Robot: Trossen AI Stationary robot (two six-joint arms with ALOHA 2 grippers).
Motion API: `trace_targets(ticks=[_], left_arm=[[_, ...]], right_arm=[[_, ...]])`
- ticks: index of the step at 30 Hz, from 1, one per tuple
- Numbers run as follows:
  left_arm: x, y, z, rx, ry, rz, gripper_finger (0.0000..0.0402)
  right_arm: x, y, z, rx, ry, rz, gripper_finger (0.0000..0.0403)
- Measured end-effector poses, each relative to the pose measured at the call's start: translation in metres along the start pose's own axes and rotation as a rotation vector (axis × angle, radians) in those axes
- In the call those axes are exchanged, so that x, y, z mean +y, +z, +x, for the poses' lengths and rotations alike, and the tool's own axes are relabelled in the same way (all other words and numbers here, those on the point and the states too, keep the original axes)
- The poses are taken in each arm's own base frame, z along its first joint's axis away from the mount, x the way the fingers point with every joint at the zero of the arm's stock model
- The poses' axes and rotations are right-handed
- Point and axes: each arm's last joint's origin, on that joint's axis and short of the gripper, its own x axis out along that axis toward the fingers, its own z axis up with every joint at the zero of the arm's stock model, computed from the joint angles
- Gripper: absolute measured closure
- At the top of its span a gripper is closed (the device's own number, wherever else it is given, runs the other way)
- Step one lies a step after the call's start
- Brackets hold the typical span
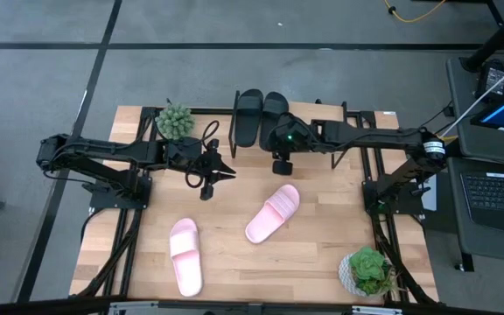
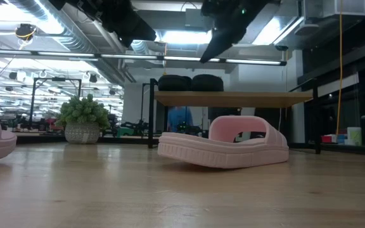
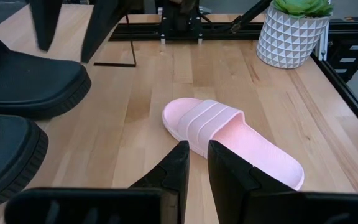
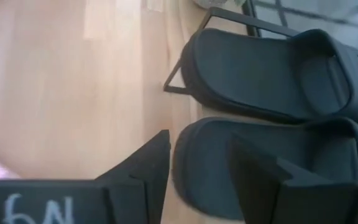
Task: Pick and place slides into the shelf
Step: Put the left pink slide on the shelf
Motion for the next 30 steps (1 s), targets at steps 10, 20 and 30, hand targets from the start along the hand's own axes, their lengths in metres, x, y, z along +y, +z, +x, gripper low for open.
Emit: trace_targets(ticks=[10,20,30], left_arm=[[0.000,0.000,0.000,0.000,0.000,0.000,0.0351],[0.000,0.000,0.000,0.000,0.000,0.000,0.0351],[0.000,0.000,0.000,-0.001,0.000,0.000,0.0351]], right_arm=[[0.012,0.012,-0.030,0.096,-0.024,-0.002,0.0384],[0.039,-0.010,-0.051,0.128,-0.084,0.042,0.0399],[0.081,-0.087,-0.062,-0.207,0.069,0.188,0.0399]])
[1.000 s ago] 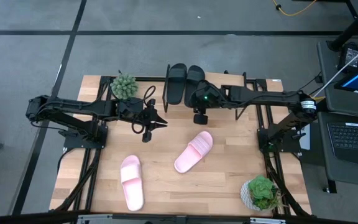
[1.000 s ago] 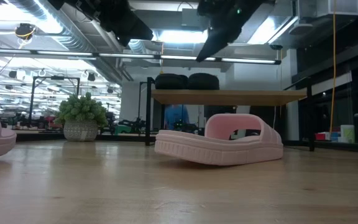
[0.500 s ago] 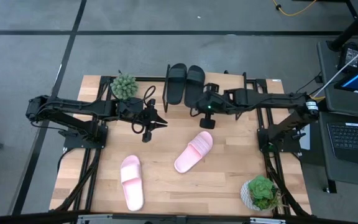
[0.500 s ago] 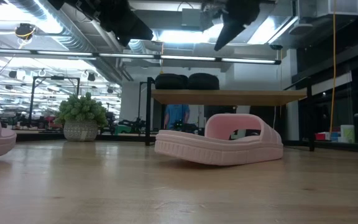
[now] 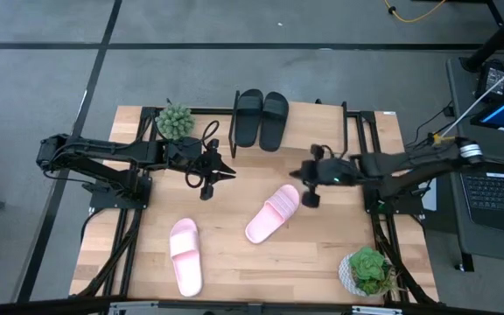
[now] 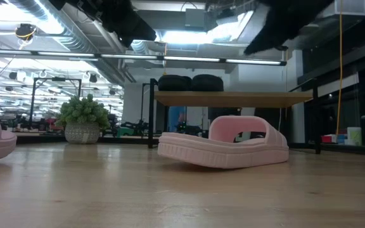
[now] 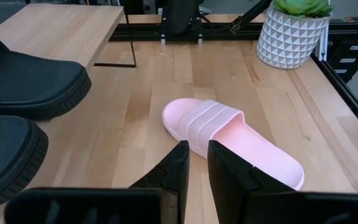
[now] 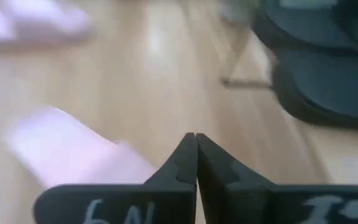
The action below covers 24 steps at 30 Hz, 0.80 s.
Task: Pick and place slides into the shelf
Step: Put the left pink slide on the shelf
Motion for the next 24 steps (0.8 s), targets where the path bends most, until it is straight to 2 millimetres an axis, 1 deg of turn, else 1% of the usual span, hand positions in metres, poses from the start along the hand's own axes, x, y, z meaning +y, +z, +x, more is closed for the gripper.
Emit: trace_targets(ticks=[3,5,10,16,21,24], left_arm=[[0.000,0.000,0.000,0.000,0.000,0.000,0.0351],[0.000,0.000,0.000,0.000,0.000,0.000,0.0351],[0.000,0.000,0.000,0.000,0.000,0.000,0.0351],[0.000,0.000,0.000,0.000,0.000,0.000,0.0351],[0.000,0.001,0.000,-0.006,0.000,0.000,0.0351],[0.000,0.001,0.000,-0.007,0.001,0.000,0.0351]], right_arm=[[0.009,-0.015,-0.010,-0.136,0.068,0.010,0.0400],[0.014,-0.027,-0.014,-0.215,0.101,0.000,0.0400],[0.026,-0.060,-0.010,-0.337,0.169,-0.008,0.0398],[0.035,-0.093,-0.005,-0.361,0.237,0.055,0.0397],[0.039,-0.109,-0.005,-0.369,0.272,0.074,0.0396],[0.040,-0.113,-0.005,-0.374,0.283,0.070,0.0396]])
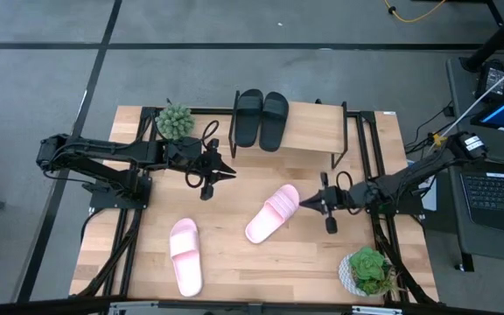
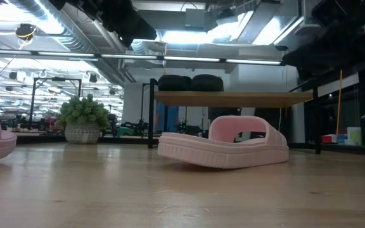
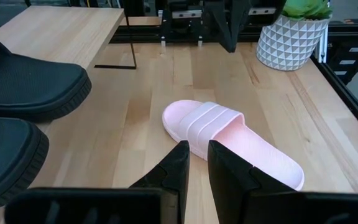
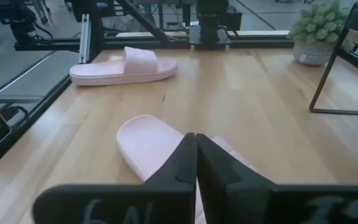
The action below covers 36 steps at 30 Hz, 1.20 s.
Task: Pick and place slides into the shelf
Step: Put the left pink slide on the shelf
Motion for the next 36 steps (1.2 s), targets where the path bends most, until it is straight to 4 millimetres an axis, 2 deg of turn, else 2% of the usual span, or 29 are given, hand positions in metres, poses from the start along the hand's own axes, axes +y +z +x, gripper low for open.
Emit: trace_targets(ticks=[12,19,23,28,33,36], left_arm=[[0.000,0.006,0.000,-0.059,0.001,0.004,0.0351],[-0.012,0.004,0.000,-0.043,-0.044,-0.051,0.0351],[-0.031,-0.001,0.000,0.008,-0.049,-0.038,0.0351],[-0.067,-0.009,-0.005,0.059,0.018,0.020,0.0353],[-0.104,-0.021,-0.017,0.101,-0.011,-0.025,0.0379],[-0.119,-0.032,-0.025,0.160,0.018,-0.067,0.0397]], right_arm=[[0.001,-0.010,0.007,0.056,-0.008,-0.017,0.0396],[0.003,-0.015,0.015,0.056,-0.019,-0.022,0.0396],[0.003,-0.017,0.018,0.058,-0.019,-0.028,0.0396],[0.003,-0.017,0.018,0.055,-0.019,-0.030,0.0396],[0.004,-0.016,0.018,0.040,-0.017,-0.040,0.0396],[0.004,-0.016,0.018,0.039,-0.017,-0.040,0.0396]])
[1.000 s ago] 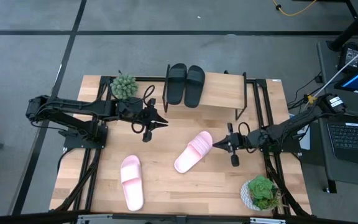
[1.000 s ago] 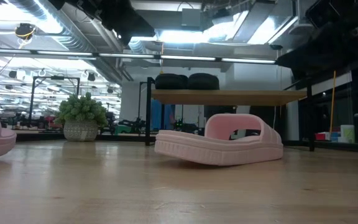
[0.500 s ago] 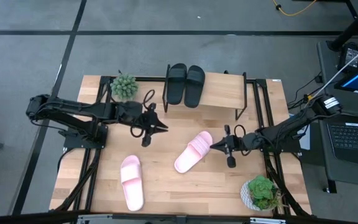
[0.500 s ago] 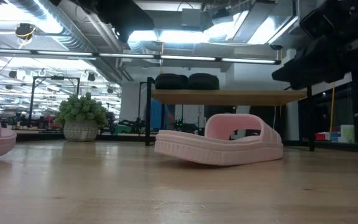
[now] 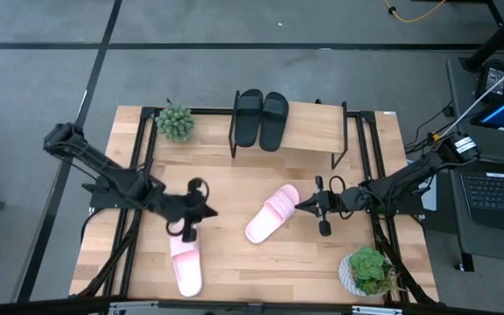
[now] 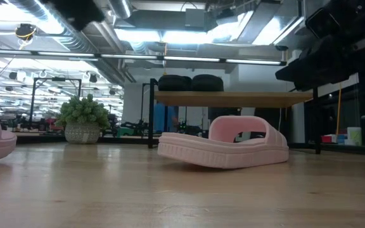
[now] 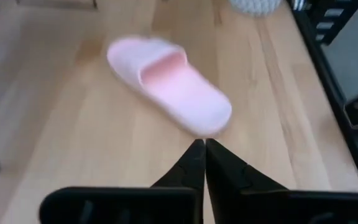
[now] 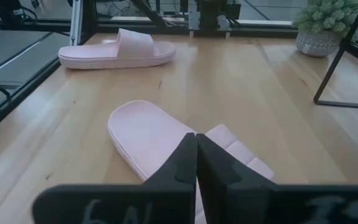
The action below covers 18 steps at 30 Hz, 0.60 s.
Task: Pick and place slides into the shelf
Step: Put the left pink slide on the shelf
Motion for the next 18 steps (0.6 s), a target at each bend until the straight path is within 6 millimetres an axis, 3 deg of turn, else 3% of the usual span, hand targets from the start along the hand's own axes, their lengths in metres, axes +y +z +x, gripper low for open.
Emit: trace_targets(ticks=[10,18], left_arm=[[-0.035,-0.024,-0.021,0.062,-0.092,-0.070,0.0401],[-0.048,-0.047,-0.027,0.208,-0.067,-0.225,0.0401]], right_arm=[[0.000,0.003,0.000,-0.027,0.003,0.060,0.0396],[0.000,0.003,0.000,-0.033,0.004,0.064,0.0396]])
